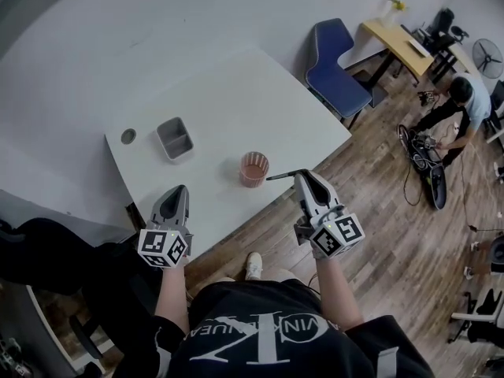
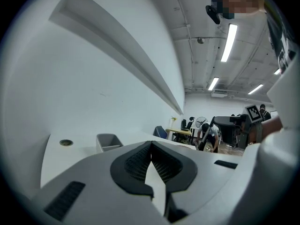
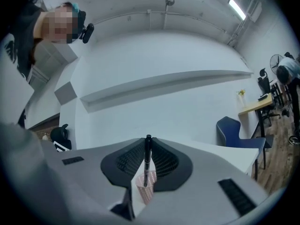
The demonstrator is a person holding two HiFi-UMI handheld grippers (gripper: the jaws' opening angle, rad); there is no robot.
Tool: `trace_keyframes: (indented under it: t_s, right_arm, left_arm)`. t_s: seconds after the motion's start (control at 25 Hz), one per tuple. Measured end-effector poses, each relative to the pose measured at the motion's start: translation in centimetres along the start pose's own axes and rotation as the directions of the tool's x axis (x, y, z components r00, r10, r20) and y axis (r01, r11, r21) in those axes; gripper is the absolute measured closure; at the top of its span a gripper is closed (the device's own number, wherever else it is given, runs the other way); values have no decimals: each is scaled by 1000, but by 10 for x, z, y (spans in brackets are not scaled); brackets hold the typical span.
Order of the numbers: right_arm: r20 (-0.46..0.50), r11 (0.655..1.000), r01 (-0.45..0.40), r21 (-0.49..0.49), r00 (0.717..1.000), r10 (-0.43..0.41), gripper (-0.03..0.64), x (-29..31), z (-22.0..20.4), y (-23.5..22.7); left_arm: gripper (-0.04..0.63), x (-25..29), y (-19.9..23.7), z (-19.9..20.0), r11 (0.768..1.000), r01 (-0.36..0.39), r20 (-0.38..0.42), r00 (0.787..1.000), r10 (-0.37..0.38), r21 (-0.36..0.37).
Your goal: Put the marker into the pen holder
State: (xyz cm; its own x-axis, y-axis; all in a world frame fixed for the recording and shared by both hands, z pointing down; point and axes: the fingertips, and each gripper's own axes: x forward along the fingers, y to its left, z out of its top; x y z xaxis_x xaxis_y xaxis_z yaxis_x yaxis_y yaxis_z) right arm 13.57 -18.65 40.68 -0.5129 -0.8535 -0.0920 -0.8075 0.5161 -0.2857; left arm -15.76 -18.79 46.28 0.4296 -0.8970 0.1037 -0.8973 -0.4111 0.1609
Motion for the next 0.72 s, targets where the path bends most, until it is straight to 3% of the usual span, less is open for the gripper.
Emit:
trace_keyframes:
  t_s: [0.28,0.6,0.72]
  right_arm:
    - [-8,998,-56,31,998,57,561,30,2,-6]
    - [-62,992,-105,64,992,109,561,50,-27,-12]
    - [-83,992,-95,80,991,101,561,56,-41,-19]
  left_arm:
    - [580,4,8,1,999,-52,-18,998,52,6]
    - [580,0,14,-3,993,-108,-8,994,108,-46]
    - [579,7,14,-12,994,-103,-39,994,102,-22]
